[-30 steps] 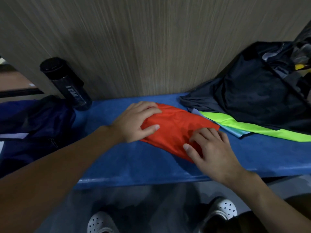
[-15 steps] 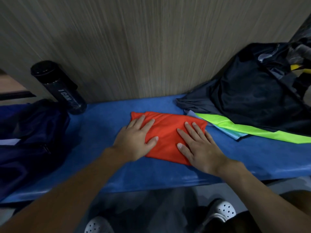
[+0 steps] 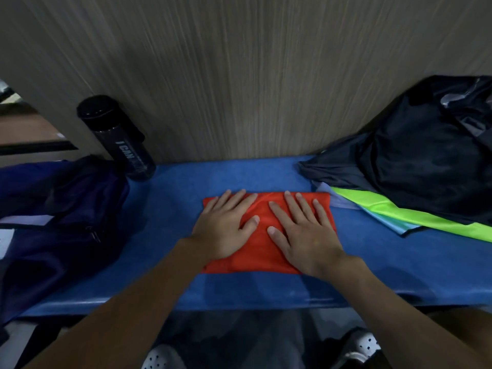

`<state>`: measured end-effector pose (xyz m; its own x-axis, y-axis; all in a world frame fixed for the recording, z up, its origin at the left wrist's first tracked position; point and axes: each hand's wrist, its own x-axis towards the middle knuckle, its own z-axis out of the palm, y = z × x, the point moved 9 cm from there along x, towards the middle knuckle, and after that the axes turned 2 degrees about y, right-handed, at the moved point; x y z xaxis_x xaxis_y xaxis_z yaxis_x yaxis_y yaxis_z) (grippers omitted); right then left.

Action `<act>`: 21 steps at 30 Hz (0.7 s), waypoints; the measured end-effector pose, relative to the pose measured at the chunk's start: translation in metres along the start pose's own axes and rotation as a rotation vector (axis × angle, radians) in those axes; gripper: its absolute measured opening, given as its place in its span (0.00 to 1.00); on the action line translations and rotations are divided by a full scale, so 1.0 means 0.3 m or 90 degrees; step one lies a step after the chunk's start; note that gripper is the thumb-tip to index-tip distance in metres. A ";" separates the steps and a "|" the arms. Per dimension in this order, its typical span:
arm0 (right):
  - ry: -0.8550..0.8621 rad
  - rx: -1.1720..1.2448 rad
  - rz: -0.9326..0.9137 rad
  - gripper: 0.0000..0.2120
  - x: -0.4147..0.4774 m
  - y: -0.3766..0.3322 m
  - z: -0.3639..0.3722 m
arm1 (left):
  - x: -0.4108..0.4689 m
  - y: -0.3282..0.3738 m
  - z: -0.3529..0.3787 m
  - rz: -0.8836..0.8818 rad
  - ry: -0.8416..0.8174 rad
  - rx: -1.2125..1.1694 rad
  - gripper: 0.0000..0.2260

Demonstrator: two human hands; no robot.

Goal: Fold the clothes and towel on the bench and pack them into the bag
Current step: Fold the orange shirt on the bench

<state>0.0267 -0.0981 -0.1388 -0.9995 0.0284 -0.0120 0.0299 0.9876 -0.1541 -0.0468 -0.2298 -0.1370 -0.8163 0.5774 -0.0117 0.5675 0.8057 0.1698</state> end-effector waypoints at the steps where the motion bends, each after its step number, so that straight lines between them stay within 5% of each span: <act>1: 0.005 -0.011 0.019 0.39 0.004 0.021 0.005 | 0.002 -0.030 0.009 -0.024 0.005 -0.006 0.38; 7: -0.016 -0.039 0.091 0.38 0.002 0.102 0.010 | 0.012 -0.073 0.035 -0.089 -0.011 -0.026 0.39; 12: -0.016 -0.018 0.089 0.38 0.000 0.107 0.010 | 0.036 -0.120 -0.037 -0.116 0.061 -0.180 0.27; 21: 0.075 0.013 0.095 0.36 0.004 0.156 -0.036 | 0.113 -0.229 -0.095 -0.141 0.071 -0.177 0.04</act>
<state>0.0268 -0.0502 -0.1354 -0.9778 0.1938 0.0792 0.1772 0.9676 -0.1798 -0.1164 -0.2694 -0.1209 -0.9312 0.3634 0.0272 0.3381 0.8337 0.4365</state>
